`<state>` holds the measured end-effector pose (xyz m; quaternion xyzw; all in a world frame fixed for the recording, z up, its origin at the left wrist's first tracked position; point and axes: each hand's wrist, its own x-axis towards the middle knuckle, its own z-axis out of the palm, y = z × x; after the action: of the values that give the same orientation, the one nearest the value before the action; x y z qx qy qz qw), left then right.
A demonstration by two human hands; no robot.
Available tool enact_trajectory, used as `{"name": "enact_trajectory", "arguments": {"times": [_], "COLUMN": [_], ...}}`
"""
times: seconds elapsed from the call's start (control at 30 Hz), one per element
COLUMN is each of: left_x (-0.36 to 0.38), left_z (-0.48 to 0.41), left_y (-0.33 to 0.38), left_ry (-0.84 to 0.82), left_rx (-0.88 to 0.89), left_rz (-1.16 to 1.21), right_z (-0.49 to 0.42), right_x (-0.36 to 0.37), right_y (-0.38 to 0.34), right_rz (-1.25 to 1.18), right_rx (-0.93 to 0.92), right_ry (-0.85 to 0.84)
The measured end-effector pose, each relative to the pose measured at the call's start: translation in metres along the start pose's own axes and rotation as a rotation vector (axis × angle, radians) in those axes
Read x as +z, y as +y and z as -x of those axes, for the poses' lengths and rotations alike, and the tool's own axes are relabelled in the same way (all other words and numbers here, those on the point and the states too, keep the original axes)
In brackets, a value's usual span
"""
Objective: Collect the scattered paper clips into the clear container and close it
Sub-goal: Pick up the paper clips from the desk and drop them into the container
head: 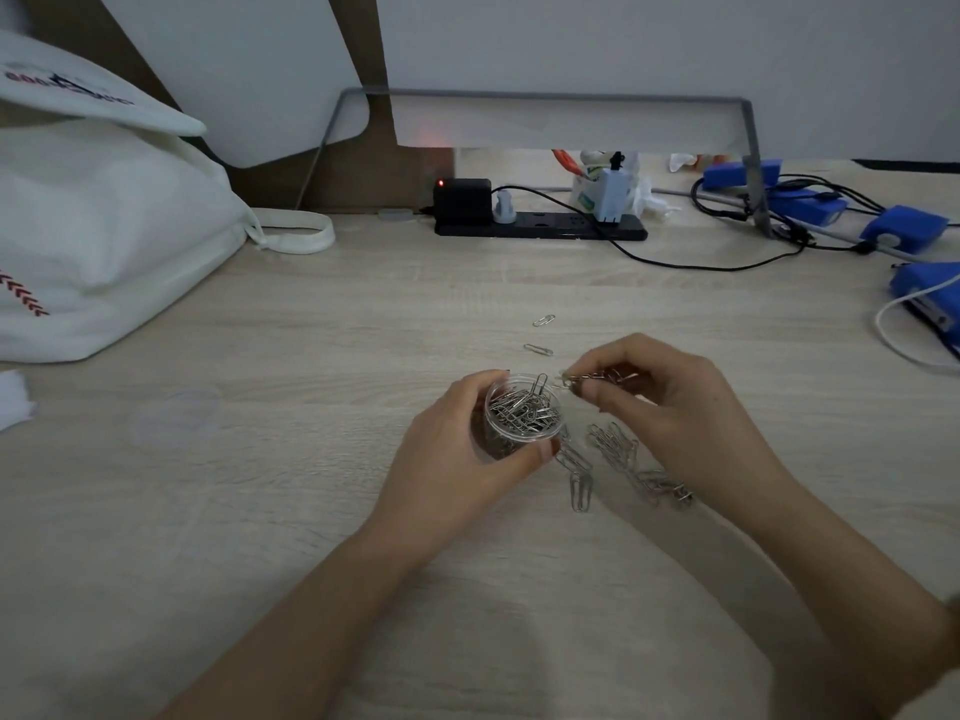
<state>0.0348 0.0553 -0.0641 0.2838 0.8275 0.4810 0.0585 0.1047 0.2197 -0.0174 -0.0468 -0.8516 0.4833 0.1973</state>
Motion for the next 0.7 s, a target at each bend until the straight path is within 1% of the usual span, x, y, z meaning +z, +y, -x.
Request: {"name": "enact_trajectory", "arguments": {"times": [0.1,0.2,0.27,0.33,0.4,0.47,0.5,0.57,0.7], "left_x": [0.0,0.0,0.0,0.0,0.001,0.002,0.002,0.002,0.001], "left_z": [0.0,0.0,-0.001,-0.001,-0.001,-0.001,-0.001,0.0,0.001], "left_y": [0.001,0.002,0.0,-0.002,-0.003,-0.004,-0.004,-0.002,0.001], "left_ry": [-0.014,-0.021,-0.03,-0.031,-0.028,-0.033,-0.035,-0.051,-0.091], "left_rx": [0.014,0.018,0.021,0.03,0.033,0.025,0.025,0.034,0.071], "left_rz": [0.03,0.052,0.04,0.036,0.023,-0.019,-0.039,-0.076,-0.162], "right_z": [-0.008,-0.011,-0.01,-0.008,-0.006,-0.007,-0.006,-0.003,0.013], "right_x": [0.021,0.039,0.041,0.035,0.027,0.022,0.021,0.023,0.028], "right_y": [-0.01,-0.008,-0.006,-0.009,-0.009,-0.004,0.0,0.01,0.012], "right_rz": [0.076,0.279,0.36,0.323,0.264,0.289,0.337,0.445,0.607], "right_rx": [-0.057,-0.168,-0.211,-0.194,-0.176,-0.149,-0.122,-0.097,-0.168], "right_ry": [-0.04,-0.11,-0.143,-0.135,-0.057,0.025,0.033,-0.011,-0.103]}}
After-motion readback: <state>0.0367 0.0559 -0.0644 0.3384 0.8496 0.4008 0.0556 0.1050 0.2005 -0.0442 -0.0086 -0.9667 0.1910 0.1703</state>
